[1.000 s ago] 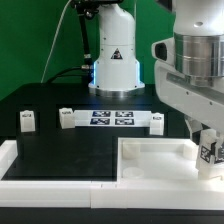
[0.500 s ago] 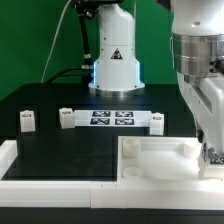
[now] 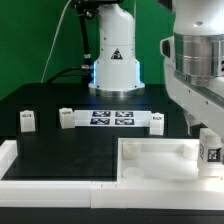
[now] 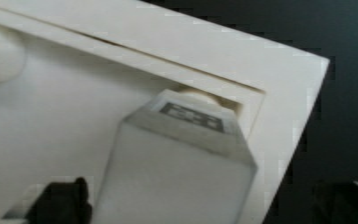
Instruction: Assemble one leg
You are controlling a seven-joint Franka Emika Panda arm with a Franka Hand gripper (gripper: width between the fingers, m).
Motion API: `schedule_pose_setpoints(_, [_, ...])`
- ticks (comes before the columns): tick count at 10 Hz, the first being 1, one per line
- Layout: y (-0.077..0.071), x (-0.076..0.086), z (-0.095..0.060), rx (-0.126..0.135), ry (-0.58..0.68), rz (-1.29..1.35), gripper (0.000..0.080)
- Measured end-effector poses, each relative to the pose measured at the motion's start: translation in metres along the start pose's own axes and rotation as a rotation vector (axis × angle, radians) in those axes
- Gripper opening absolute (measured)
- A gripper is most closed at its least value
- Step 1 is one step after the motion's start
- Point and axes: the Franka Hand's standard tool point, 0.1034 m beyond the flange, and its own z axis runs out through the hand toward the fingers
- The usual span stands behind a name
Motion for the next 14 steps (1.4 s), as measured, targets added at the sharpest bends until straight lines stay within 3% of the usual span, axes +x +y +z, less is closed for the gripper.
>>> schedule_pose_setpoints(4, [-0.003,-0.012,0.002,-0.015,0.012,-0.458,0.0649])
schedule_pose_setpoints(5, [-0.004,-0.014,0.001,-0.044,0.048,-0.57,0.0649])
schedule_pose_setpoints(6, [-0.008,-0.015,-0.001,-0.042,0.094,-0.716,0.0649])
schedule_pose_setpoints(10, [-0.003,-0.004,0.002,-0.069,0.107,-1.139,0.0649])
schedule_pose_setpoints(12, [-0.003,-0.005,0.002,-0.07,0.106,-1.154,0.0649])
schedule_pose_setpoints(13, [-0.003,-0.005,0.003,-0.07,0.106,-1.154,0.0559])
schedule_pose_setpoints(14, [-0.003,-0.005,0.003,-0.07,0.106,-1.154,0.0559])
